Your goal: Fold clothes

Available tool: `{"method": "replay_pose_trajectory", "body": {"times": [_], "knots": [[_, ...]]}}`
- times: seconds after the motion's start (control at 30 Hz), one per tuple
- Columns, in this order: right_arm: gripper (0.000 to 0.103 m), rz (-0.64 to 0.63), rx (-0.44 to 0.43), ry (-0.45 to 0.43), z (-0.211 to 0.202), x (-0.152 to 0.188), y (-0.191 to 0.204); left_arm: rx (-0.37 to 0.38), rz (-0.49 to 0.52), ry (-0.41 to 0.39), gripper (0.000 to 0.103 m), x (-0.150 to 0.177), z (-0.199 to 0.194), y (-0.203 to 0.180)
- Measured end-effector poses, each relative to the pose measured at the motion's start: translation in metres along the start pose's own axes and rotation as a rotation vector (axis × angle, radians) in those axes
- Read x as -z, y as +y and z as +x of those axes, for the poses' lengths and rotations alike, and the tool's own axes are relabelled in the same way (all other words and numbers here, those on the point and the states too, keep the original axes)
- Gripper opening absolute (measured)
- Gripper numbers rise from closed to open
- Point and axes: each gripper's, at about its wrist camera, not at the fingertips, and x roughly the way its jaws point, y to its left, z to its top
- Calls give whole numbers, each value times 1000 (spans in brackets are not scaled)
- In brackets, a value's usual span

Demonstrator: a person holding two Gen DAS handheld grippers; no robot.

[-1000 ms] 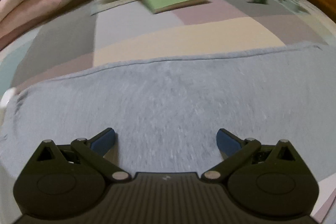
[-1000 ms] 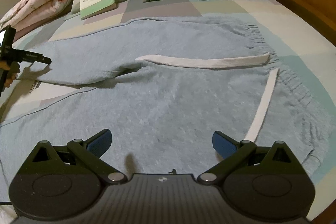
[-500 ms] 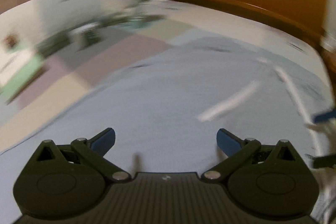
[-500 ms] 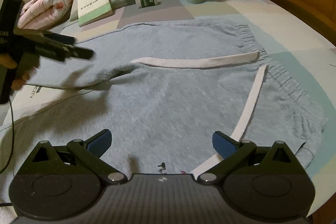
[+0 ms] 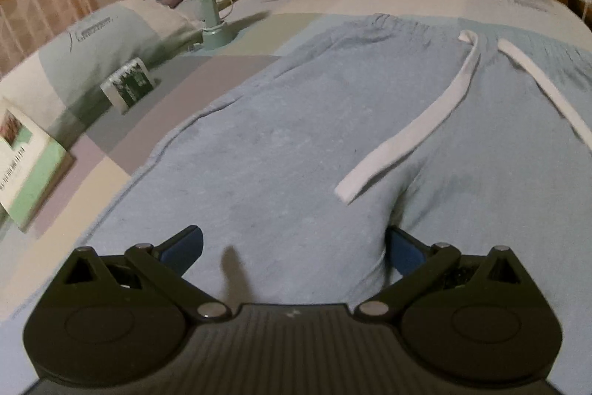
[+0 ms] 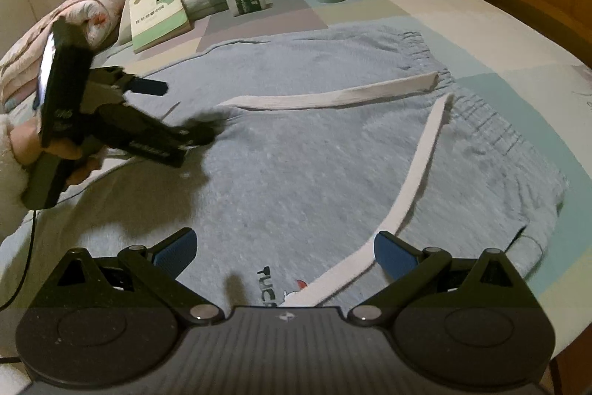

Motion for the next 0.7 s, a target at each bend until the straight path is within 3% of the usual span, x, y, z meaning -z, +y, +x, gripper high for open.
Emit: {"method": "replay_pose_trajectory", "body": {"times": [0.23,0.37,0.5,0.7], "knots": [[103,-8,-23,-20,-6,1,1,-40,31,-19,102,11,-52,0],[103,-12,-28,-21,-7,3,3,75,-27,-36,102,30,-90,-13],[103,-24,-28,-27,-10,5,4,182,-62,-8,102,53,-102,-35],[103,-28,-27,-28,-15,11,4,204,-157,98,102,85,-92,-45]]}}
